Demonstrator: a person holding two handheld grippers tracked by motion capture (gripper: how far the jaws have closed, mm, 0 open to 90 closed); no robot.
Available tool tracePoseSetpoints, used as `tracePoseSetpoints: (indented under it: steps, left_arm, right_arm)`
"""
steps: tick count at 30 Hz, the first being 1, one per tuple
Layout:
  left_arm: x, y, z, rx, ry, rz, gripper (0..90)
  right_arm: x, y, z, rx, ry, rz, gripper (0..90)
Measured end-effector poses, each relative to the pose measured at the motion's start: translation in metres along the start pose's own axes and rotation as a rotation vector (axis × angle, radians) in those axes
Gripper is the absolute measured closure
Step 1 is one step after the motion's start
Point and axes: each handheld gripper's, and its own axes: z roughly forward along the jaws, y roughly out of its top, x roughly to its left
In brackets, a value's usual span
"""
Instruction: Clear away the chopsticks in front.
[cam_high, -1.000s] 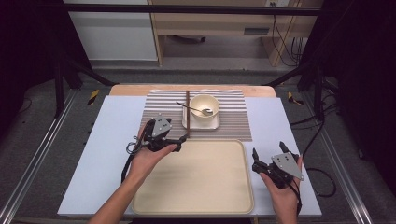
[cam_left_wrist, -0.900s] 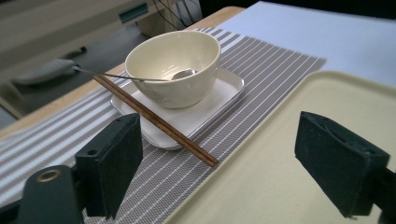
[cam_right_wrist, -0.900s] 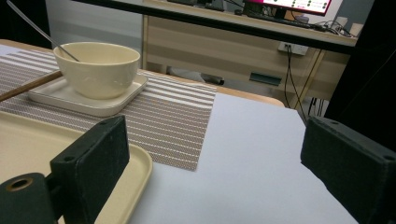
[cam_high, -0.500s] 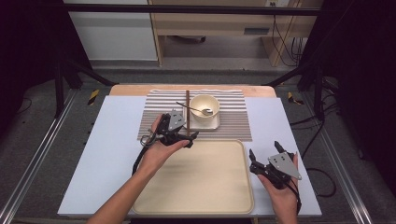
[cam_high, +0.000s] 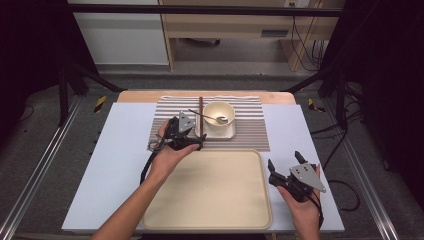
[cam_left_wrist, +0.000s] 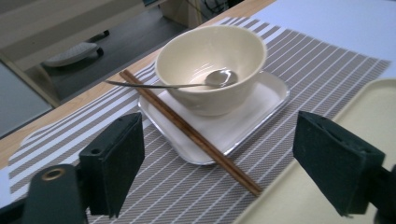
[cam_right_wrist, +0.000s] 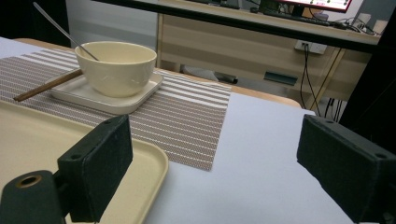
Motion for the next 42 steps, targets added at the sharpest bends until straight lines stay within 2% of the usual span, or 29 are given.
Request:
tracePoseSetpoints:
  steps: [1, 6, 7, 9, 10, 13, 14, 15, 20, 27, 30, 32, 38, 42]
  left_arm:
    - [0.006, 0.002, 0.005, 0.024, 0.012, 0.002, 18.5]
    - [0.012, 0.005, 0.013, 0.046, 0.004, -0.019, 24.8]
    - [0.013, 0.005, 0.018, 0.079, -0.003, -0.015, 24.8]
    - [0.014, 0.005, 0.020, 0.082, 0.003, -0.024, 24.9]
    - [0.016, 0.005, 0.022, 0.085, 0.004, -0.051, 25.4]
    - [0.018, 0.003, 0.025, 0.095, 0.020, -0.052, 27.1]
    - [0.019, 0.003, 0.026, 0.097, 0.019, -0.065, 27.4]
    - [0.020, 0.002, 0.028, 0.097, 0.024, -0.083, 27.7]
    - [0.022, 0.002, 0.032, 0.086, 0.038, -0.107, 30.7]
    - [0.025, -0.002, 0.032, 0.101, 0.053, -0.095, 33.5]
    - [0.025, 0.000, 0.030, 0.074, 0.067, -0.106, 34.6]
    - [0.026, 0.000, 0.030, 0.077, 0.070, -0.098, 35.6]
    - [0.024, 0.001, 0.029, 0.012, 0.119, -0.126, 38.2]
    - [0.024, -0.003, 0.031, 0.026, 0.120, -0.136, 39.1]
  right_arm:
    - [0.000, 0.000, 0.000, -0.006, -0.001, -0.001, 11.1]
    - [0.000, 0.000, 0.001, -0.002, -0.004, -0.005, 12.1]
    - [0.000, 0.000, 0.001, -0.005, -0.004, -0.005, 12.1]
    - [0.000, 0.000, 0.001, -0.007, -0.004, -0.007, 12.3]
    - [0.000, 0.000, 0.001, -0.006, -0.004, -0.008, 12.3]
    - [-0.001, -0.001, 0.001, -0.005, -0.006, -0.005, 12.9]
    - [-0.002, -0.001, 0.001, -0.003, -0.008, -0.005, 13.7]
    - [-0.003, -0.001, 0.001, -0.005, -0.009, -0.008, 14.2]
    - [-0.002, -0.001, 0.001, -0.001, -0.006, -0.007, 15.7]
    - [0.000, -0.001, 0.002, 0.006, -0.002, -0.015, 15.7]
    - [-0.001, -0.002, 0.002, 0.011, -0.004, -0.013, 15.7]
    - [-0.001, -0.002, 0.002, 0.011, -0.006, -0.010, 15.7]
    - [-0.001, -0.001, 0.001, 0.008, -0.006, -0.011, 15.5]
    - [-0.001, -0.002, 0.001, 0.007, -0.007, -0.008, 15.2]
